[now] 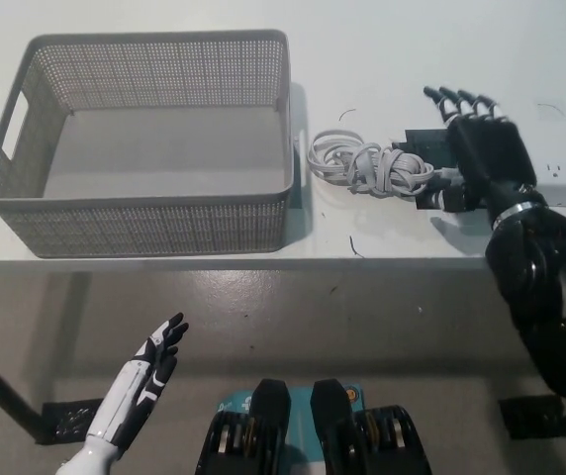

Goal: Use the right hand to pick up a power strip and put it into a container on the left side

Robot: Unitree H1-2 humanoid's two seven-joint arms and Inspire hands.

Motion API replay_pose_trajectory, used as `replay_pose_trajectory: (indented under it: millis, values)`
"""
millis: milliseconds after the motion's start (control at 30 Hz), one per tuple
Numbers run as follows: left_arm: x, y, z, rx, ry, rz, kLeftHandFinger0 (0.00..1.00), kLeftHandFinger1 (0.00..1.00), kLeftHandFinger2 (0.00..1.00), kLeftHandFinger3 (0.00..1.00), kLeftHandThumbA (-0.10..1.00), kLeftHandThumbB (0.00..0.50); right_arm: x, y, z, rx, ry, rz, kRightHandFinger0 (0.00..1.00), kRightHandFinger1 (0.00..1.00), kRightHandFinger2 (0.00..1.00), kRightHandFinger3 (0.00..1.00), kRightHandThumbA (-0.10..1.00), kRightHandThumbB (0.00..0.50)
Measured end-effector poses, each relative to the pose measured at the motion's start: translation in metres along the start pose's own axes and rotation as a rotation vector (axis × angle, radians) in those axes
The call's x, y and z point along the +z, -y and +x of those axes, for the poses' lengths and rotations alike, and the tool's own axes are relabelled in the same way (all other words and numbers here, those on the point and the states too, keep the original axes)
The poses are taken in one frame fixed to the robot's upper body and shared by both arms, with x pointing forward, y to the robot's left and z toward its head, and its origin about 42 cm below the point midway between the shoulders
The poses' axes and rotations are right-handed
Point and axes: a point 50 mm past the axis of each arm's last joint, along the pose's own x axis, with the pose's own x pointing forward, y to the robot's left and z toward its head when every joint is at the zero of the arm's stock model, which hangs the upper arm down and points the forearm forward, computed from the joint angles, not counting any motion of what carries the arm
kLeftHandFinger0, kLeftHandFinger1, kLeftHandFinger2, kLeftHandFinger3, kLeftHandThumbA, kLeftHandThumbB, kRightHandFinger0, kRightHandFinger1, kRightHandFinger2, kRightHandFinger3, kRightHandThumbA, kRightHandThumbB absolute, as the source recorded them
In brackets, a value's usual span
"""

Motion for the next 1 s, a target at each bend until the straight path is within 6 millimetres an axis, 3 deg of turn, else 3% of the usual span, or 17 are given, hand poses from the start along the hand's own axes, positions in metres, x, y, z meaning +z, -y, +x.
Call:
replay_pose_trajectory:
  millis: [467,800,1000]
  values:
    - [0.000,0.000,0.000,-0.003,0.002,-0.001,1.00,1.00,1.00,1.00,1.00,0.127,-0.009,-0.019,0.012,0.086,-0.051,-0.045,1.00,1.00,1.00,1.00,1.00,0.441]
    - [0.000,0.000,0.000,-0.005,0.003,-0.001,1.00,1.00,1.00,1.00,1.00,0.116,-0.007,-0.019,0.020,0.051,-0.058,-0.077,1.00,1.00,1.00,1.00,1.00,0.411]
    - [0.000,0.000,-0.001,-0.006,0.004,-0.001,1.00,1.00,1.00,1.00,1.00,0.112,-0.002,-0.039,0.030,0.035,-0.094,-0.075,1.00,1.00,1.00,1.00,1.00,0.371]
